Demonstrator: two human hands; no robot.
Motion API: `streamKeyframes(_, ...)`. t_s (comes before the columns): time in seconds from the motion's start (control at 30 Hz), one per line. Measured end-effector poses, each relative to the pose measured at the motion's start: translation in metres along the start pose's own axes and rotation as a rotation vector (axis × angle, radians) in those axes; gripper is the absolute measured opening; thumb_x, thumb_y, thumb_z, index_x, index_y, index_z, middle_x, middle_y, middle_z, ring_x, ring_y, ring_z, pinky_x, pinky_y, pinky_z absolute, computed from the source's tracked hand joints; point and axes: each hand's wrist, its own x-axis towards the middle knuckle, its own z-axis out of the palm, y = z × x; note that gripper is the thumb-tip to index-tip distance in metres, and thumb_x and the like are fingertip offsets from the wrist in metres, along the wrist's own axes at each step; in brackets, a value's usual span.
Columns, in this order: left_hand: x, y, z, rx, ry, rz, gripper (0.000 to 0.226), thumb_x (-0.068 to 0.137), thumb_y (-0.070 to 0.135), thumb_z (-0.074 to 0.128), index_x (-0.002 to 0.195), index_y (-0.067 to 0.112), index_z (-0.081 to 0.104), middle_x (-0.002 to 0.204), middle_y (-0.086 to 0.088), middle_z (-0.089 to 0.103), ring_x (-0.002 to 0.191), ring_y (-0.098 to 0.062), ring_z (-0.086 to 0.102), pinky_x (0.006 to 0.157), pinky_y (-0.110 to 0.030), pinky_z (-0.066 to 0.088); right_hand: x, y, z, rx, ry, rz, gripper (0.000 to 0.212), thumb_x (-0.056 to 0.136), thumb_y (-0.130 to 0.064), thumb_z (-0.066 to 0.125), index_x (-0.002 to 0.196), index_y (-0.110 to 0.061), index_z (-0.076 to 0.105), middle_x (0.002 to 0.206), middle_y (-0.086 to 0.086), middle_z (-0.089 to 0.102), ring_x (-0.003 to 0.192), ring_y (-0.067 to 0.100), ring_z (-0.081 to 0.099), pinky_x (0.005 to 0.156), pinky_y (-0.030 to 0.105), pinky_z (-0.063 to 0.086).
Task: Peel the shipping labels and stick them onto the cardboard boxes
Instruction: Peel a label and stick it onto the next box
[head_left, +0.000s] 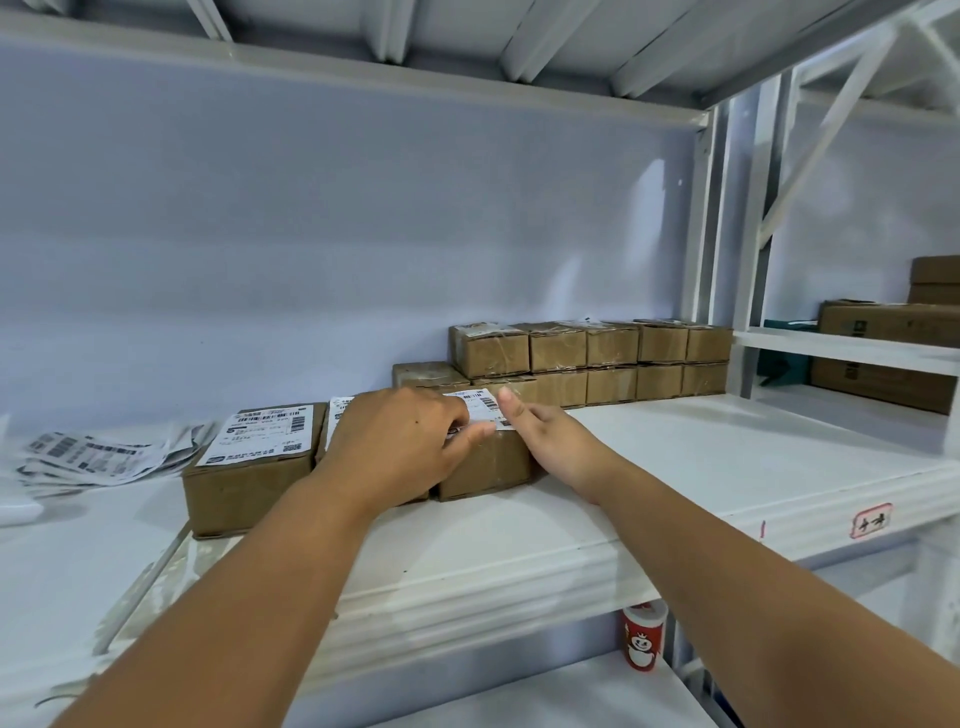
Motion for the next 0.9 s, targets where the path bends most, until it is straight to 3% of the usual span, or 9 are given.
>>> streamKeyframes(0.13,0.002,-0.002,0.002,0.004,0.006,-0.040,0.050,0.091,0.062,0.024,0.096,0.029,0.061,0.096,0.009,0.065,0.090,-0.016,0.060,0.068,-0.029,0.046,-0.001,0.000,0.000,0.033,-0.058,-0.023,0.059,0.073,-0.077,0.034,0.105,-0.040,0.065,0.114,-0.014,0.065,0.111,0.004,0.057,0.097,0.021,0.039)
streamKeyframes(0.27,0.002,-0.004,0.004,0.002,-0.017,-0.068,0.055,0.088,0.066,0.021,0.096,0.030,0.061,0.098,0.010,0.065,0.090,-0.016,0.060,0.064,-0.028,0.040,-0.003,0.000,0.000,0.015,-0.151,-0.018,0.047,0.081,-0.062,0.055,0.123,-0.039,0.057,0.114,-0.021,0.063,0.109,-0.003,0.055,0.090,0.013,0.039)
streamKeyframes(0.37,0.003,-0.006,0.006,0.007,-0.028,-0.079,0.059,0.086,0.069,0.017,0.096,0.031,0.061,0.099,0.010,0.065,0.091,-0.016,0.059,0.065,-0.029,0.040,-0.001,0.003,-0.001,0.040,-0.168,-0.028,0.039,0.080,-0.053,0.065,0.116,-0.037,0.063,0.108,-0.023,0.066,0.104,-0.006,0.058,0.088,0.013,0.040)
streamKeyframes(0.5,0.003,-0.007,0.004,0.010,-0.040,-0.095,0.058,0.089,0.064,0.016,0.097,0.030,0.062,0.097,0.008,0.065,0.092,-0.018,0.059,0.063,-0.029,0.037,0.004,0.009,-0.001,0.050,-0.171,-0.034,0.031,0.074,-0.049,0.075,0.102,-0.036,0.070,0.100,-0.017,0.072,0.099,0.001,0.064,0.095,0.024,0.045)
streamKeyframes(0.67,0.003,-0.007,0.006,0.005,-0.071,-0.050,0.054,0.086,0.068,0.024,0.107,0.032,0.057,0.113,0.011,0.062,0.102,-0.016,0.057,0.071,-0.030,0.043,0.003,0.005,0.001,-0.022,-0.199,-0.098,0.016,0.077,-0.044,0.074,0.091,-0.043,0.067,0.079,-0.025,0.068,0.075,-0.011,0.059,0.070,0.009,0.040)
streamKeyframes(0.83,0.003,-0.009,0.005,0.019,-0.101,-0.076,0.050,0.087,0.066,0.032,0.120,0.035,0.052,0.124,0.013,0.057,0.111,-0.015,0.054,0.083,-0.032,0.047,0.004,0.006,0.003,-0.120,-0.294,-0.091,0.039,0.073,-0.046,0.077,0.109,-0.047,0.060,0.106,-0.020,0.067,0.098,-0.003,0.060,0.085,0.018,0.044)
streamKeyframes(0.9,0.002,-0.010,0.003,-0.004,-0.096,-0.077,0.045,0.088,0.063,0.034,0.121,0.036,0.051,0.126,0.013,0.056,0.113,-0.015,0.053,0.085,-0.033,0.046,0.004,0.006,0.004,-0.179,-0.320,-0.102,0.043,0.075,-0.044,0.077,0.112,-0.047,0.054,0.106,-0.018,0.063,0.093,-0.002,0.057,0.083,0.018,0.043)
